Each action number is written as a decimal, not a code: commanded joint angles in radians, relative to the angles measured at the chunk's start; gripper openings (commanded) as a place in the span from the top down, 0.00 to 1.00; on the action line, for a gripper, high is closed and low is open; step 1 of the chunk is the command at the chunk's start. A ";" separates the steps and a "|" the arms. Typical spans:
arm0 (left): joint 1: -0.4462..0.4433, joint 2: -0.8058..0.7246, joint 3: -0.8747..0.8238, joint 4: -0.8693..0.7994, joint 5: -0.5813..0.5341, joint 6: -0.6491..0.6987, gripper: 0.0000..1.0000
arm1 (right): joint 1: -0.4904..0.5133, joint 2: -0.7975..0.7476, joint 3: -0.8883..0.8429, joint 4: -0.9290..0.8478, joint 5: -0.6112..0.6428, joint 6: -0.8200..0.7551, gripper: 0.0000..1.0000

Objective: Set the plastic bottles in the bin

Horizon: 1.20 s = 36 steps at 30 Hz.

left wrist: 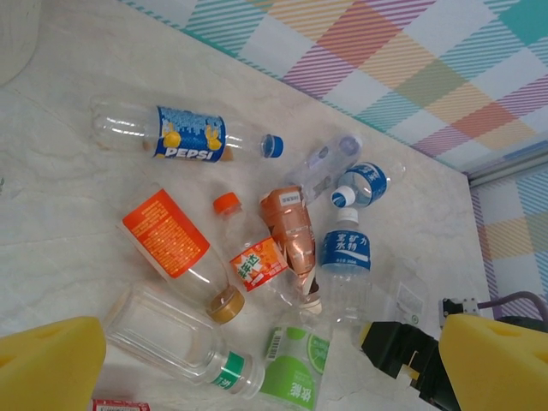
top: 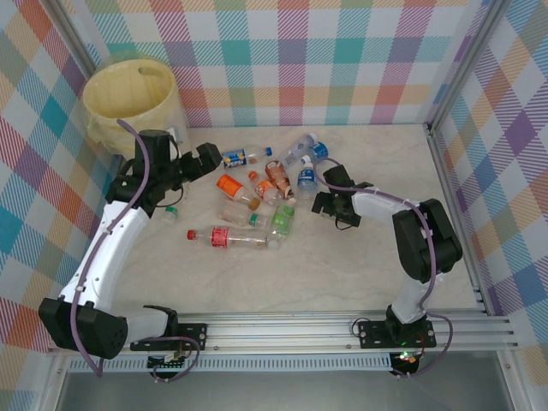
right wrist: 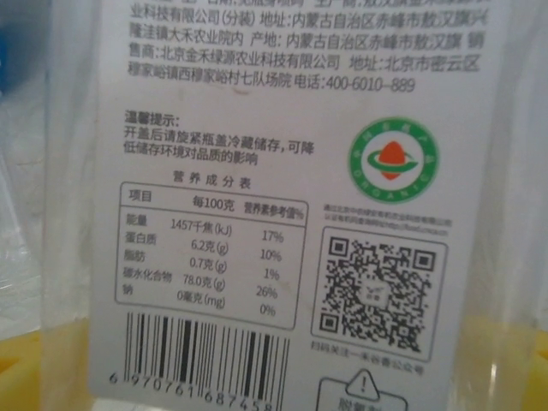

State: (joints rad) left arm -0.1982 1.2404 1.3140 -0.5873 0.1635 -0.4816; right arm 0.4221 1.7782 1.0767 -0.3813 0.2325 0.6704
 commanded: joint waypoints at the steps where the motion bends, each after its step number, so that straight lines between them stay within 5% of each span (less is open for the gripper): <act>1: 0.000 -0.011 -0.017 -0.013 0.011 -0.003 0.00 | 0.000 -0.005 -0.014 0.041 0.045 -0.025 0.04; 18: -0.004 -0.043 -0.154 0.090 0.173 -0.066 0.00 | 0.000 -0.175 -0.199 0.179 0.053 -0.248 0.33; 25: -0.093 -0.003 -0.172 0.164 0.188 -0.088 0.00 | 0.018 -0.342 -0.291 0.281 -0.025 -0.306 0.40; 36: -0.192 0.137 -0.187 0.399 0.385 -0.160 0.00 | 0.101 -0.452 -0.300 0.431 -0.242 -0.340 0.44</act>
State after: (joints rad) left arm -0.3489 1.3628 1.1244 -0.2771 0.4801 -0.6220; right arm 0.4934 1.3449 0.7582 -0.0273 0.0734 0.3634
